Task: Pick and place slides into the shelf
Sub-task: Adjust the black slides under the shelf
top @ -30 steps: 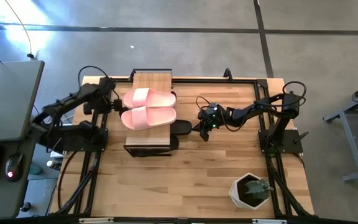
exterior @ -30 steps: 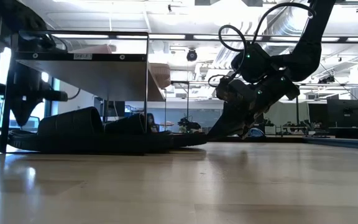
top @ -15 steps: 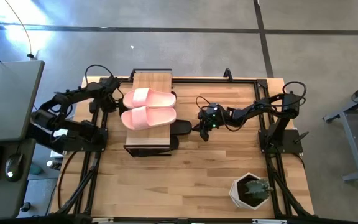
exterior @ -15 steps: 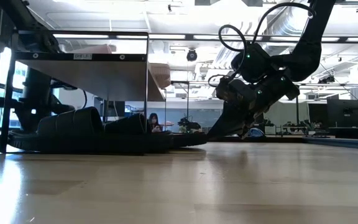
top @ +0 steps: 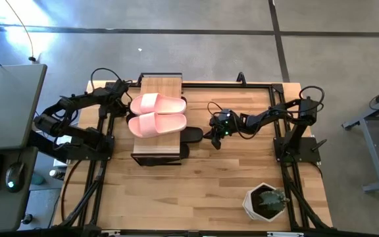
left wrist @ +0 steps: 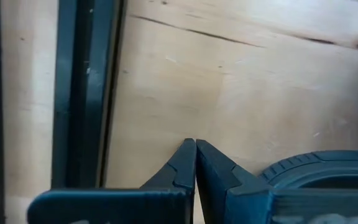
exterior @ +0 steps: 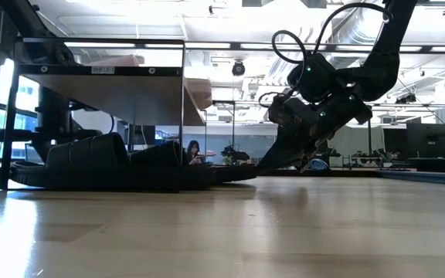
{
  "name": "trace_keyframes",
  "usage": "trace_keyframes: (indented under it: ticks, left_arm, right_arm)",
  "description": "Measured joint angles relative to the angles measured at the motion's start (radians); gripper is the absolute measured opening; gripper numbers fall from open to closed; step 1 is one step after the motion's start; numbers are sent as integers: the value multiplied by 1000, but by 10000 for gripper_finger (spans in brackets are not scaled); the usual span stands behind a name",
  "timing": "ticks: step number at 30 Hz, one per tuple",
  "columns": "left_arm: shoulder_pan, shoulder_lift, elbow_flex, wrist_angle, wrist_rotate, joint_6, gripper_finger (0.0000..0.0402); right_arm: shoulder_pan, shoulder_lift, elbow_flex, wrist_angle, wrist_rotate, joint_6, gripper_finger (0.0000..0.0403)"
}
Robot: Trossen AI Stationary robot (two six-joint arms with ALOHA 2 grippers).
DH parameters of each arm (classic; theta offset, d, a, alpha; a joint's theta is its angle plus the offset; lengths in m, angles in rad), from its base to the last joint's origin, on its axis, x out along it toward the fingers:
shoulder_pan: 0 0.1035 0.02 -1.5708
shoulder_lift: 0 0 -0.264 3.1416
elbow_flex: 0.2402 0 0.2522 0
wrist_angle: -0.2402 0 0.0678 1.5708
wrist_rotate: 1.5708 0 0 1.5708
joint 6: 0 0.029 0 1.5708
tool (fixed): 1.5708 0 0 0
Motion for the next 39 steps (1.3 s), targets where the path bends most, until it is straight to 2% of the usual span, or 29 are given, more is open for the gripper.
trace_keyframes:
  ticks: [6,30,39]
  left_arm:
    - [-3,0,-14,26,18,-11,0]
    - [0,6,-21,94,229,31,0]
    - [-2,7,-22,127,250,27,0]
  right_arm:
    - [0,0,0,4,6,0,0]
    - [0,0,0,7,5,8,0]
    - [0,0,0,38,6,26,0]
